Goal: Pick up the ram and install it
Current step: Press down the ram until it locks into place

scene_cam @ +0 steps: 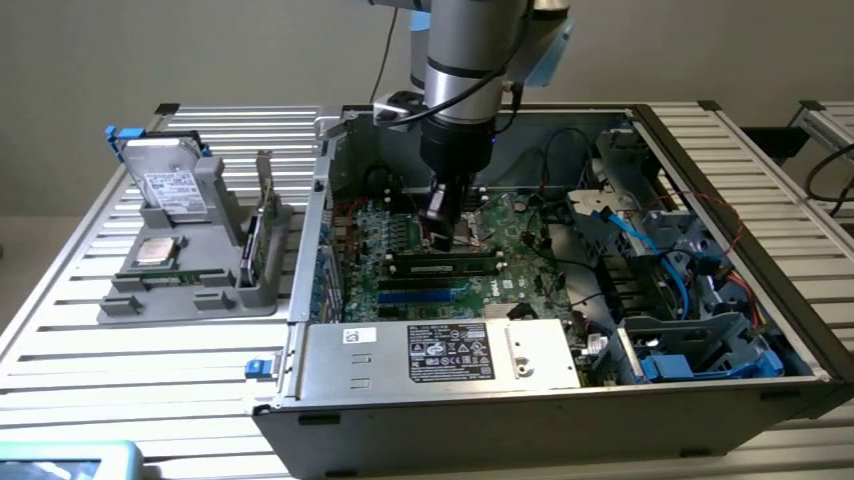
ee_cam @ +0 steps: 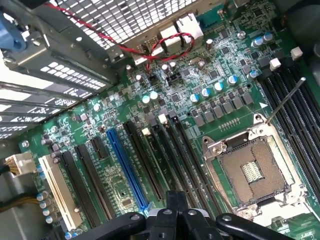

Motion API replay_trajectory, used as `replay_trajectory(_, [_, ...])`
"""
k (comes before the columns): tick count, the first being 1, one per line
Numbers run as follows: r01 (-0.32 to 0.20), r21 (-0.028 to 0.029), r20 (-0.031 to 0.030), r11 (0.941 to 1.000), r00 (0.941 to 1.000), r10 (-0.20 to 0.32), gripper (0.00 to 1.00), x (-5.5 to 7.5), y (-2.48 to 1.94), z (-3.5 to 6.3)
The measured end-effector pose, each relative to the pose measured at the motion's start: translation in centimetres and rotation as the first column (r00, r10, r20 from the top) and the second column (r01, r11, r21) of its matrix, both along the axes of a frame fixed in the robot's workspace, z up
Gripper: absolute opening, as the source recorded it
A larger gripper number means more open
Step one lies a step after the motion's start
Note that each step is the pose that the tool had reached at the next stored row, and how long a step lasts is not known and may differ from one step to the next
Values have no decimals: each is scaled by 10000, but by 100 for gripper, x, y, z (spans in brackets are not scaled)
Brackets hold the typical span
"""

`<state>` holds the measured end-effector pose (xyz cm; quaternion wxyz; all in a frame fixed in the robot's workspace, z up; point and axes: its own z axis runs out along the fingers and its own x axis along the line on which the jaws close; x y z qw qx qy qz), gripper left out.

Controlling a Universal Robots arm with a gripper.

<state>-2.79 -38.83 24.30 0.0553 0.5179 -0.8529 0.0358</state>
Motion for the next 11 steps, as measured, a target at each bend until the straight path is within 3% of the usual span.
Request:
replay_trajectory(7, [857, 3, 44, 9963, 9963, -857, 11, 0, 0, 0])
replay_trajectory(11, [1256, 20, 200, 9921, 9919, -1256, 11, 0, 0, 0])
